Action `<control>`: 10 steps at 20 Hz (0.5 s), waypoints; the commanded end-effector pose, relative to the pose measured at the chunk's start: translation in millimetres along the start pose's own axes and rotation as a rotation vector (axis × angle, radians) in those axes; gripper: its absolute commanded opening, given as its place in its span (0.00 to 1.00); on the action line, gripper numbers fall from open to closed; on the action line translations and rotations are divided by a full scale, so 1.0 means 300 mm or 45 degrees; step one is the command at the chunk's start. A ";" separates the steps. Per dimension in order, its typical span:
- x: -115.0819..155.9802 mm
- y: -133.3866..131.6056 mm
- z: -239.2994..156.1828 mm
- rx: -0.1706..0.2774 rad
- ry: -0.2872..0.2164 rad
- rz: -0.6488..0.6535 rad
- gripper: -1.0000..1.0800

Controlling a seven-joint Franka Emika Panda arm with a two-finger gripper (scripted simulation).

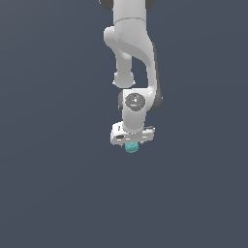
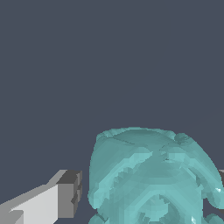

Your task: Pick up the object and move it to a goal position.

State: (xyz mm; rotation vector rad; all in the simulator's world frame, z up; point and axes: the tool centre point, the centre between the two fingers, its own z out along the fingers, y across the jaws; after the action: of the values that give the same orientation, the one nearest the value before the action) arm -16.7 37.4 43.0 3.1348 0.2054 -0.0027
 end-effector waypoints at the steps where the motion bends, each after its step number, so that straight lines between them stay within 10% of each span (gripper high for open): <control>1: 0.003 0.000 0.012 0.000 0.002 0.000 0.96; 2: 0.004 0.000 0.012 0.000 0.002 0.000 0.96; 3: 0.004 0.000 0.012 0.000 0.002 0.000 0.00; 10: 0.004 0.000 0.012 0.000 0.002 0.000 0.00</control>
State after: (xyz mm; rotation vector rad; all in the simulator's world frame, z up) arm -15.5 37.3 40.1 3.1348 0.2050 0.0004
